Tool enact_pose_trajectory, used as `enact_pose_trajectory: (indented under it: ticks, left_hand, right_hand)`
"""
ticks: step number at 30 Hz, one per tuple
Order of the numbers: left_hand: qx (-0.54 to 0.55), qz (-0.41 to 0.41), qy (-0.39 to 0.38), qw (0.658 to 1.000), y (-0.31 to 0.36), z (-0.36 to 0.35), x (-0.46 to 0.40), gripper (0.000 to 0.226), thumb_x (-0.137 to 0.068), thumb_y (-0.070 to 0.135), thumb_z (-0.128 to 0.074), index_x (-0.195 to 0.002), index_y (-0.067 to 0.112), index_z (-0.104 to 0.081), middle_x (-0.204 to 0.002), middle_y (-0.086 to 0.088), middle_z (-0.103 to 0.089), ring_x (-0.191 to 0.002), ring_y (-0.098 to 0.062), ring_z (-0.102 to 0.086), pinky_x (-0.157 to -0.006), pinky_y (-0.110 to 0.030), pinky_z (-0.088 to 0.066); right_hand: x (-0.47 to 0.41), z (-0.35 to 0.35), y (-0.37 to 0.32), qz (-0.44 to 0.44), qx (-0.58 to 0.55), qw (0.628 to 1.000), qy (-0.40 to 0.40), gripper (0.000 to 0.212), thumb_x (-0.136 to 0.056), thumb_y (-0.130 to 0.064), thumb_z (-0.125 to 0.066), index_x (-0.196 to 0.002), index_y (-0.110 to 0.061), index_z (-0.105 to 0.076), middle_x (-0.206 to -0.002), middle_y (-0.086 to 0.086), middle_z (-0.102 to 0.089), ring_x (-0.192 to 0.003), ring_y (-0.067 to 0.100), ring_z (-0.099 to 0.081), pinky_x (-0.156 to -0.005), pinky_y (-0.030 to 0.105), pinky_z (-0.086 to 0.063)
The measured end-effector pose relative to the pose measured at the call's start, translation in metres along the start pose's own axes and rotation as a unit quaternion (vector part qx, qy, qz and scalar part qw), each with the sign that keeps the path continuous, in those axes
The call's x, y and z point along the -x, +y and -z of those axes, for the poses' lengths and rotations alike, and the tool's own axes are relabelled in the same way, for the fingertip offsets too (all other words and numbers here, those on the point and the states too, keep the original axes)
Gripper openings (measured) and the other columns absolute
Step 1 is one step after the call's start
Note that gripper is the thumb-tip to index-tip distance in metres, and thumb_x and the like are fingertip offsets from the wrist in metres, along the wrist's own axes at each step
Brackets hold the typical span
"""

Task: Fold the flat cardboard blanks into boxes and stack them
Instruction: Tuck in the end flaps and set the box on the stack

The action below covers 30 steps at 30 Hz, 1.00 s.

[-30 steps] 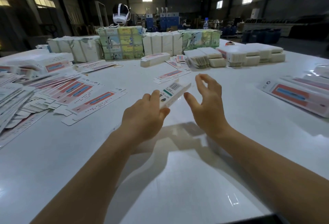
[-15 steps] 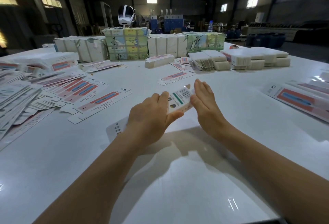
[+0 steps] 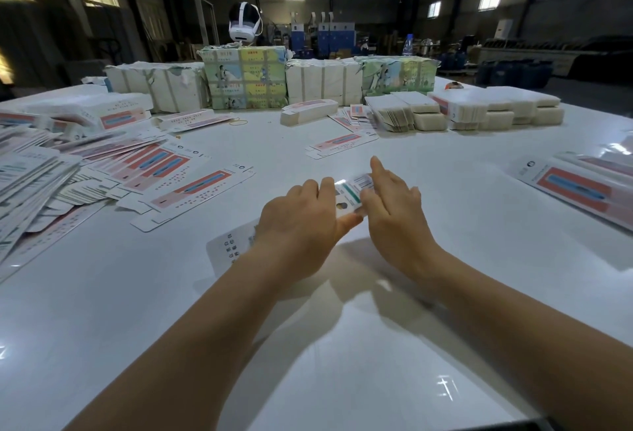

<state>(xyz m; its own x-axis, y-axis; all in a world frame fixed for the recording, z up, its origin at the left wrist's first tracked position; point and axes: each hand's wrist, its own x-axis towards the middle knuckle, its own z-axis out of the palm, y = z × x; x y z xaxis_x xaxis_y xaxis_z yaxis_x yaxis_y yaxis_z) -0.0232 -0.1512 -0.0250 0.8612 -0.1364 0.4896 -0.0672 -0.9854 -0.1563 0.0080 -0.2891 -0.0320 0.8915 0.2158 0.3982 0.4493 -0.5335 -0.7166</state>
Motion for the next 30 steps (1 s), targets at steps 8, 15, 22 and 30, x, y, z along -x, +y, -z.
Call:
enact_pose_trajectory:
  ticks: [8,15,22,30]
  left_hand:
    - [0.036,0.034,-0.006,0.999,-0.006,-0.006,-0.002,0.068,-0.090,0.060,-0.037,-0.141,0.016,-0.026,-0.124,-0.003,-0.048,-0.107,-0.024,-0.047,-0.075,-0.033,-0.034]
    - [0.053,0.039,0.007,0.998,-0.001,-0.009,-0.001,0.067,-0.092,0.058,-0.034,-0.141,0.013,-0.026,-0.128,-0.004,-0.046,-0.110,-0.023,-0.045,-0.083,-0.036,-0.036]
    - [-0.014,0.000,0.009,1.000,0.007,-0.009,0.002,0.066,-0.094,0.058,-0.027,-0.140,0.010,-0.023,-0.123,-0.003,-0.046,-0.106,-0.020,-0.046,-0.071,-0.029,-0.027]
    - [-0.028,0.003,0.019,0.999,0.006,-0.003,0.004,0.072,-0.090,0.066,-0.025,-0.138,0.012,-0.032,-0.118,-0.002,-0.051,-0.102,-0.020,-0.051,-0.067,-0.029,-0.026]
  right_hand:
    - [-0.013,0.009,0.006,-0.019,-0.159,0.986,0.043,0.059,-0.101,-0.029,-0.039,-0.152,-0.025,-0.009,-0.155,-0.002,-0.027,-0.141,0.010,-0.022,-0.118,0.038,-0.011]
    - [-0.018,0.012,0.011,-0.200,-0.510,0.836,-0.042,0.017,-0.087,-0.009,-0.059,-0.104,-0.008,-0.058,-0.091,0.012,-0.070,-0.079,0.023,-0.071,-0.067,0.036,-0.060]
    - [-0.005,0.003,0.012,-0.032,-0.172,0.984,0.034,0.021,-0.094,-0.006,-0.042,-0.100,-0.010,-0.062,-0.091,0.004,-0.068,-0.087,0.021,-0.067,-0.070,0.033,-0.057]
    - [0.000,0.002,0.004,0.060,-0.016,0.998,0.022,0.019,-0.097,-0.011,-0.041,-0.080,-0.009,-0.051,-0.074,0.010,-0.059,-0.066,0.020,-0.050,-0.058,0.023,-0.036]
